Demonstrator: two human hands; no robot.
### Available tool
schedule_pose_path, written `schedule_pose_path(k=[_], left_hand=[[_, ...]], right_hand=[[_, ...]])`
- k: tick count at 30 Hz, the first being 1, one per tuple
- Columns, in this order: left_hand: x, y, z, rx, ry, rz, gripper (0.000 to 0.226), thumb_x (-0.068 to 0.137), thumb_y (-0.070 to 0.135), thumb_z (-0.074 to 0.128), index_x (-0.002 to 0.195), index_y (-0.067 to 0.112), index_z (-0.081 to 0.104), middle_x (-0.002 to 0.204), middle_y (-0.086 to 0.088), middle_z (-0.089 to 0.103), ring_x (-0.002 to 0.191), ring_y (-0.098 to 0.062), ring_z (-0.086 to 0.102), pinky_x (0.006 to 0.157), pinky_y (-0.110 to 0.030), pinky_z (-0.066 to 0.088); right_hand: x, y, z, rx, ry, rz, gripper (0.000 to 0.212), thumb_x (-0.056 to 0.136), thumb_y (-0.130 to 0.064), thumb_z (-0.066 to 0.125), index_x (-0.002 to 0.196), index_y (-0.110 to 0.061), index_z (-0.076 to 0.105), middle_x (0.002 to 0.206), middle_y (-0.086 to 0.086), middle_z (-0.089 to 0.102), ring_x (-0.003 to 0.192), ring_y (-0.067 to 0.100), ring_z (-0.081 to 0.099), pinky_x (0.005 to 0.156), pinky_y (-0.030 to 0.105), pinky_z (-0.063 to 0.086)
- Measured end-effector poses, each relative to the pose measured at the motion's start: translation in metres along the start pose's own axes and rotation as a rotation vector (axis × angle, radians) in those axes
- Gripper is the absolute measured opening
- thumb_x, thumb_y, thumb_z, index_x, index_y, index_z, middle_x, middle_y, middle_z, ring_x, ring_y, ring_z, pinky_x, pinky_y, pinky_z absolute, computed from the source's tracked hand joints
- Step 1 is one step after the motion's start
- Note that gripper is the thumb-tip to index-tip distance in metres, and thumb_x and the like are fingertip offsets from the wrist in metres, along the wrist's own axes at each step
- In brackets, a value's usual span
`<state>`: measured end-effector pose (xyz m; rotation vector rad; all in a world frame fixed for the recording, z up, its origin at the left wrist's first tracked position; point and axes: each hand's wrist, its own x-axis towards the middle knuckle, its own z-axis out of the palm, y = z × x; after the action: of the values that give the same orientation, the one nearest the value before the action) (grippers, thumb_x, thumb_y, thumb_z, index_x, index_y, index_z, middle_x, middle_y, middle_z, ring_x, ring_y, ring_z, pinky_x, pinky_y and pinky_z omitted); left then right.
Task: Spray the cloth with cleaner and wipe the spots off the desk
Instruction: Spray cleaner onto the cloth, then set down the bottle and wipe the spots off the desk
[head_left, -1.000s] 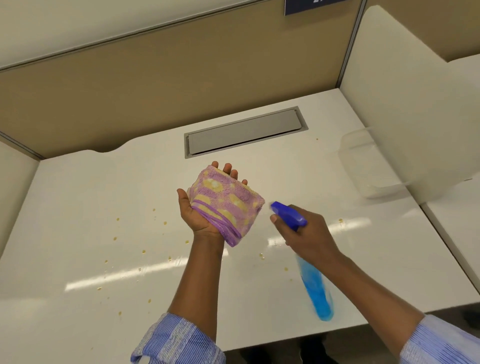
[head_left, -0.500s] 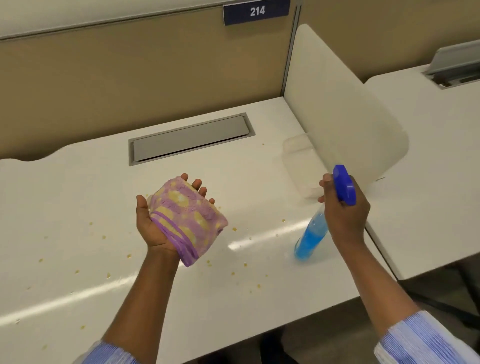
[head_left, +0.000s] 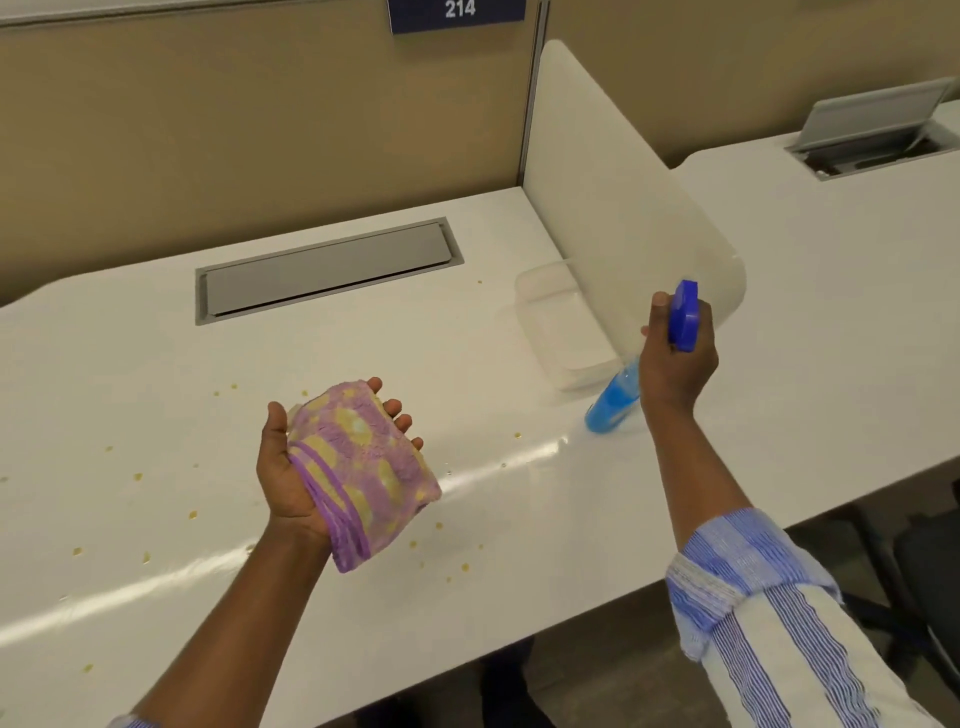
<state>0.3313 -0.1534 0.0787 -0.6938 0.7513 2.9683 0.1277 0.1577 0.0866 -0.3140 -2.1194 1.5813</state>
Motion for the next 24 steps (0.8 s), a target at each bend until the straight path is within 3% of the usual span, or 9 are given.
schedule_pose_path(k=[4, 7, 13, 20, 24], left_hand=[[-0.005, -0.001, 0.008, -0.013, -0.051, -0.014, 0.086, 0.088, 0.079, 0.037, 0.133, 0.009, 0.058, 0.107, -0.012, 0.062, 0.099, -0.029, 0.059, 0.098, -0.048, 0.045], [-0.010, 0.000, 0.012, -0.039, -0.089, -0.027, 0.078, 0.088, 0.078, 0.036, 0.119, 0.010, 0.060, 0.099, -0.010, 0.056, 0.090, -0.027, 0.055, 0.088, -0.044, 0.047], [-0.020, 0.008, 0.003, -0.056, -0.090, -0.040, 0.076, 0.086, 0.078, 0.040, 0.112, 0.010, 0.061, 0.093, -0.007, 0.053, 0.082, -0.023, 0.052, 0.083, -0.041, 0.042], [-0.038, 0.017, -0.022, 0.039, -0.018, -0.069, 0.082, 0.087, 0.079, 0.037, 0.115, 0.006, 0.061, 0.092, -0.012, 0.054, 0.080, -0.027, 0.053, 0.080, -0.042, 0.042], [-0.048, 0.016, -0.041, 0.131, 0.083, -0.115, 0.087, 0.084, 0.082, 0.040, 0.115, 0.004, 0.063, 0.092, -0.015, 0.057, 0.079, -0.029, 0.056, 0.076, -0.040, 0.044]], right_hand=[[0.005, 0.007, 0.008, -0.039, -0.034, -0.002, 0.044, 0.092, -0.063, 0.060, 0.109, -0.023, 0.060, 0.096, 0.009, 0.069, 0.084, 0.024, 0.067, 0.080, 0.032, 0.058], [0.004, 0.009, 0.006, -0.063, -0.029, 0.025, 0.056, 0.088, -0.064, 0.062, 0.119, -0.017, 0.058, 0.099, 0.006, 0.068, 0.086, 0.020, 0.063, 0.080, 0.026, 0.055], [0.001, 0.018, -0.001, -0.139, -0.073, 0.098, 0.068, 0.085, -0.060, 0.069, 0.136, -0.020, 0.050, 0.122, 0.004, 0.067, 0.107, 0.022, 0.065, 0.093, 0.029, 0.054], [-0.036, 0.026, -0.011, -0.245, -0.131, 0.210, 0.087, 0.086, -0.057, 0.073, 0.154, -0.020, 0.035, 0.152, 0.002, 0.049, 0.139, 0.021, 0.049, 0.113, 0.036, 0.043], [-0.111, 0.012, -0.009, -0.308, -0.218, 0.295, 0.078, 0.093, -0.050, 0.070, 0.154, -0.014, 0.036, 0.151, 0.011, 0.046, 0.137, 0.027, 0.051, 0.111, 0.041, 0.048]])
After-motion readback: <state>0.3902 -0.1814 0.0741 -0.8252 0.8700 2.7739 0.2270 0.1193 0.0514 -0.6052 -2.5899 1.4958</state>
